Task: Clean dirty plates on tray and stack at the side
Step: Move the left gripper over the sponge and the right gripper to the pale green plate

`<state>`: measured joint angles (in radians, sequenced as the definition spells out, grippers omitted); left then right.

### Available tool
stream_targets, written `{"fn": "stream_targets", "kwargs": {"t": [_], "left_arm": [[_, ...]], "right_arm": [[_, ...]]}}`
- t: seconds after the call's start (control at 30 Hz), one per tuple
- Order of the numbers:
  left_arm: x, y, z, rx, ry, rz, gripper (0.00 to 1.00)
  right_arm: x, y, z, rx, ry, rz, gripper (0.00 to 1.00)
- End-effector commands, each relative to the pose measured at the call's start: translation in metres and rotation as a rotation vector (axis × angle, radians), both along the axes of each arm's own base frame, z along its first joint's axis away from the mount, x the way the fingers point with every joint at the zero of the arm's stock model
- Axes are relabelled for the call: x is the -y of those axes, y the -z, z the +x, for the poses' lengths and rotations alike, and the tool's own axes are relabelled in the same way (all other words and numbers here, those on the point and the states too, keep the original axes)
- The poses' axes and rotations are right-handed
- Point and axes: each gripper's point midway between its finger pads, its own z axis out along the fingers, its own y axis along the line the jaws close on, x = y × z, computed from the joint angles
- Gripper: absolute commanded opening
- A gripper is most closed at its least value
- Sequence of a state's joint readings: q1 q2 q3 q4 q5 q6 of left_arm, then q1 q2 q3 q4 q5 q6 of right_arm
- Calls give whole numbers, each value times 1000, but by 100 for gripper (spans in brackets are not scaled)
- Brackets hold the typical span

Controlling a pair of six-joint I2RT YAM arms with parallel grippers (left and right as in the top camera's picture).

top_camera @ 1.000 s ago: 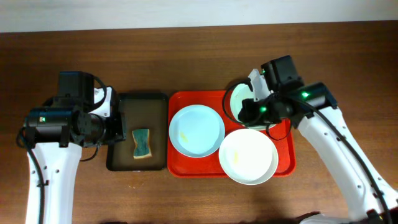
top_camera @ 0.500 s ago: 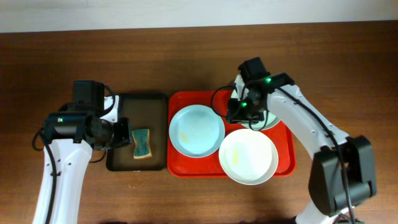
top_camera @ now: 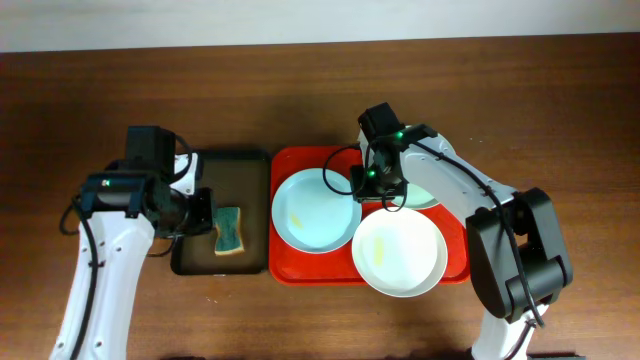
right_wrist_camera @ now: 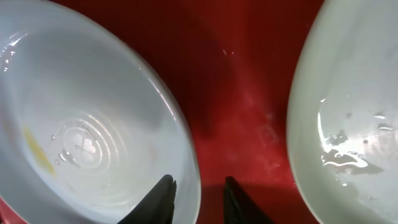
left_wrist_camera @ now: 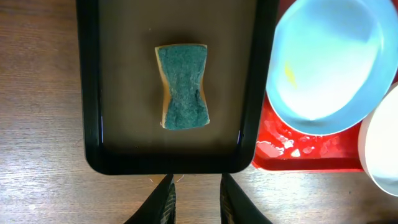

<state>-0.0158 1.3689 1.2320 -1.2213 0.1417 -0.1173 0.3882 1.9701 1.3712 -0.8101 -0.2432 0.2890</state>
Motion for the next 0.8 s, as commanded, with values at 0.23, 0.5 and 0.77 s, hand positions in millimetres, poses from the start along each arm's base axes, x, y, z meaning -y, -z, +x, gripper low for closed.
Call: {"fn": "stream_targets", "kwargs": {"t": [0.23,0.5,0.77], "left_arm": [[0,6,3,-8,4,8,23],[0,6,3,-9,4,8,24],[0,6,3,-10,4,8,24]], "right_arm": [[-7,18,-4,5,-5,19,17],[-9,18,-5,4,-10,19,9],[-8,18,-7,-3,-10,16,15]]}}
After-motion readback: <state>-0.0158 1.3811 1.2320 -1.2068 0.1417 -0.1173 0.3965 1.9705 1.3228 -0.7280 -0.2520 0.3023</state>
